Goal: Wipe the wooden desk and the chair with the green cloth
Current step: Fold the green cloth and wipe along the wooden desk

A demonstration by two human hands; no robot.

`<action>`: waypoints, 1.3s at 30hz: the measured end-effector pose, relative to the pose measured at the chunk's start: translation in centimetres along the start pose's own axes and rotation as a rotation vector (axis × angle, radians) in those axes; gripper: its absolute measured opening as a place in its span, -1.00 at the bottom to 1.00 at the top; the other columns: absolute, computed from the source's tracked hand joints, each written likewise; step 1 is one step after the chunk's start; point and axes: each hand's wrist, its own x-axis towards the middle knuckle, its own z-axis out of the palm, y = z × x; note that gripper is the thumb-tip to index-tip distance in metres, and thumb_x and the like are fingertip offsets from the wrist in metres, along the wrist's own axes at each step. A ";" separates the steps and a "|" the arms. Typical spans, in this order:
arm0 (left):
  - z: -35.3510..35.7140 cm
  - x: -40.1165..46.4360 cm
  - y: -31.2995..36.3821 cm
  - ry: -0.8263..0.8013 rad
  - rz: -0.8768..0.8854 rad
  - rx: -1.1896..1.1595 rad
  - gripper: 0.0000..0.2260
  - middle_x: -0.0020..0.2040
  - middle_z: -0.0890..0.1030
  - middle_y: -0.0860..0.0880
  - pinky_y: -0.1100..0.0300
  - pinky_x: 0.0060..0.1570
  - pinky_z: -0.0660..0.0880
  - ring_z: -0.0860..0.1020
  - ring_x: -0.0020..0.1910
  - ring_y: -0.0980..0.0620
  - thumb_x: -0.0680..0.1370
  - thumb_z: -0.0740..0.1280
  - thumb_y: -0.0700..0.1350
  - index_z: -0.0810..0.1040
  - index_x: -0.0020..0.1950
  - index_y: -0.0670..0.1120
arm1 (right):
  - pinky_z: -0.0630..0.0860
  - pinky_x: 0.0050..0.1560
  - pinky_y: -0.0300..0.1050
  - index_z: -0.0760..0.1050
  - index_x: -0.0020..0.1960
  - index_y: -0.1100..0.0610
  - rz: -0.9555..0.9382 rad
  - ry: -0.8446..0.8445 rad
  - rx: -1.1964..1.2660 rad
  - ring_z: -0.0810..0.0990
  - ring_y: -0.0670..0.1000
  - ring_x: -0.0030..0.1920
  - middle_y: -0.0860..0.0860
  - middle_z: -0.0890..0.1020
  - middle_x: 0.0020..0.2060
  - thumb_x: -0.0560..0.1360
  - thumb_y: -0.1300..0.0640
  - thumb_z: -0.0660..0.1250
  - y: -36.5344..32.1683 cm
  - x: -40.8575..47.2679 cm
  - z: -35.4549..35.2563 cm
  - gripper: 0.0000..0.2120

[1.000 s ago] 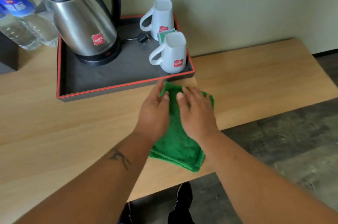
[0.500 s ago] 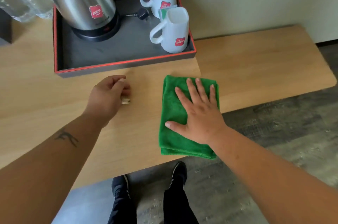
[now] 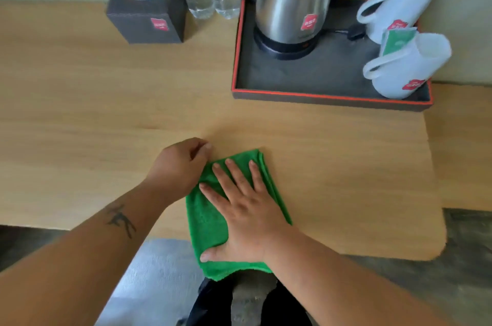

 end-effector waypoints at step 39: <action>-27.9 -7.9 -36.6 0.202 -0.580 -0.411 -0.59 0.26 0.60 0.03 0.24 -0.16 0.46 0.57 -0.05 0.07 0.61 0.26 0.08 0.41 0.44 0.02 | -0.19 0.50 0.41 0.16 0.61 0.09 -0.276 -0.130 -0.187 0.04 0.33 0.61 0.25 0.15 0.61 0.42 -0.26 0.08 -35.9 34.0 1.2 -0.17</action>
